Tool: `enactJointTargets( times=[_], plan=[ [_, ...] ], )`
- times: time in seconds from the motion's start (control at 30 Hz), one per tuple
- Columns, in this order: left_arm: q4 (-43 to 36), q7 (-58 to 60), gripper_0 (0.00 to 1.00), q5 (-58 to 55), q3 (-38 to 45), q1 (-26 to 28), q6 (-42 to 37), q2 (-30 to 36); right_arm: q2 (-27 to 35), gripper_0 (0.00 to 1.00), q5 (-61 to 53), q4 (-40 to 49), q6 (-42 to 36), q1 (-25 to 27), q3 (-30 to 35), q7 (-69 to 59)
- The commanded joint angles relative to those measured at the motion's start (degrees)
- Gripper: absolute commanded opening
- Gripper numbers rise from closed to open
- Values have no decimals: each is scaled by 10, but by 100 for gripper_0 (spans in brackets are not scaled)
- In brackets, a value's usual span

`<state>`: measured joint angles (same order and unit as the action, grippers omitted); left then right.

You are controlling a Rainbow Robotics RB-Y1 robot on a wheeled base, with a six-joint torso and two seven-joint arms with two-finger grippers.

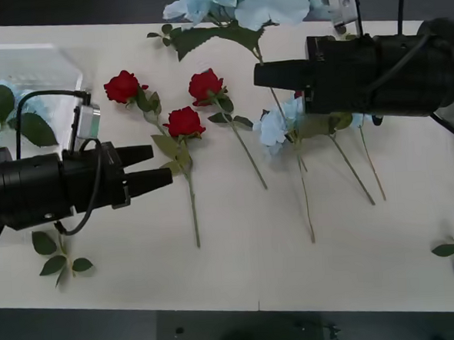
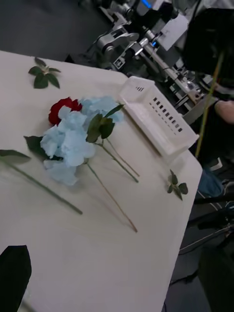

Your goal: Put the red flowers into the right box and the blue flowers into the left box

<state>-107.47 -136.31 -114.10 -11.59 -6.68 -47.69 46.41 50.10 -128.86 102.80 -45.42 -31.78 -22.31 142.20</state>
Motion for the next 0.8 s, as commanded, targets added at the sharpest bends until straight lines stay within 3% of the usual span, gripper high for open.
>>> enactJointTargets(
  times=[0.03,0.13,0.47,0.8],
  plan=[
    [-7,-135,100,-75,-24,-7,-2,-24,-2,0,-5,12,19,-25,-15,-16],
    [-7,-187,100,-112,-40,-6,-2,-47,-2,0,-5,13,22,-29,-17,-20],
    [-2,-187,100,-130,-59,-13,-2,-129,-2,0,-8,13,21,-30,-17,-35],
    [72,-187,100,-85,-66,-62,8,-215,1,0,-14,13,21,-30,-16,-37]
  ],
)
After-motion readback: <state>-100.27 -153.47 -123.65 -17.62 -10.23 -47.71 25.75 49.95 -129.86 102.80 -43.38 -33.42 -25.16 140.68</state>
